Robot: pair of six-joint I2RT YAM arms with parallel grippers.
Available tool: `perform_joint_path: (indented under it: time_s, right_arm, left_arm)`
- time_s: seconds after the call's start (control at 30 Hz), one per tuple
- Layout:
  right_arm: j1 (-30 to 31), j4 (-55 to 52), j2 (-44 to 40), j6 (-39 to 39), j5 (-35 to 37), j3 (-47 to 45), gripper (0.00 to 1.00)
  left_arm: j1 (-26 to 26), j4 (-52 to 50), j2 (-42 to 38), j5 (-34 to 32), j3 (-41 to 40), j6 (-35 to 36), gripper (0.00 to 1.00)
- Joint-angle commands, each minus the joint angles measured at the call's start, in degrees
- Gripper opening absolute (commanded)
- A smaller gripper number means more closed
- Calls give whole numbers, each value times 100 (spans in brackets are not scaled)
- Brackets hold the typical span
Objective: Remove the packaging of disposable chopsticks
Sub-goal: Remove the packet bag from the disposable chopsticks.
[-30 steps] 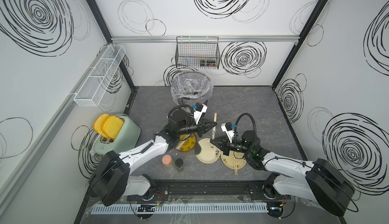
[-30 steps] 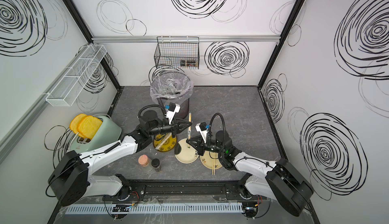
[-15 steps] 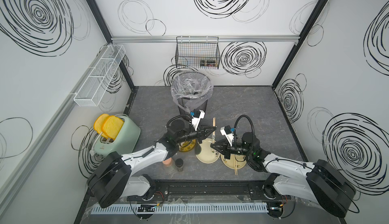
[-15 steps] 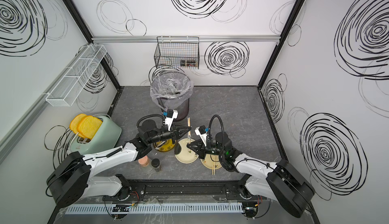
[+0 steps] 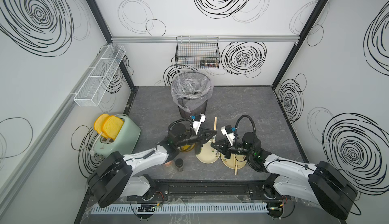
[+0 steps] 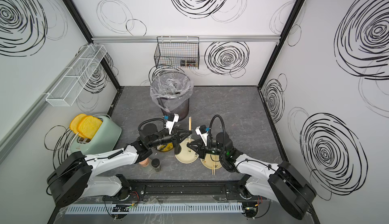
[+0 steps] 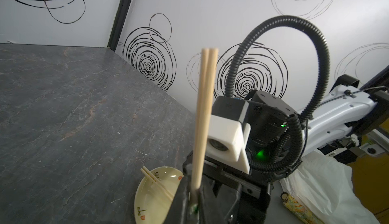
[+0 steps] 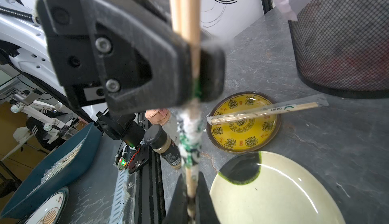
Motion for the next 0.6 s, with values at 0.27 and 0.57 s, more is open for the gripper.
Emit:
perform_joint_path:
  time_s: [0.27,0.57]
  right_arm:
    - [-108,689,-189,7,357,112,0]
    - [-52,678,-110,-44,343,148,0]
  left_arm:
    - [-332,-138,96,317,-256,-261,18]
    - [-23,-1598,-338,286,790,515,57]
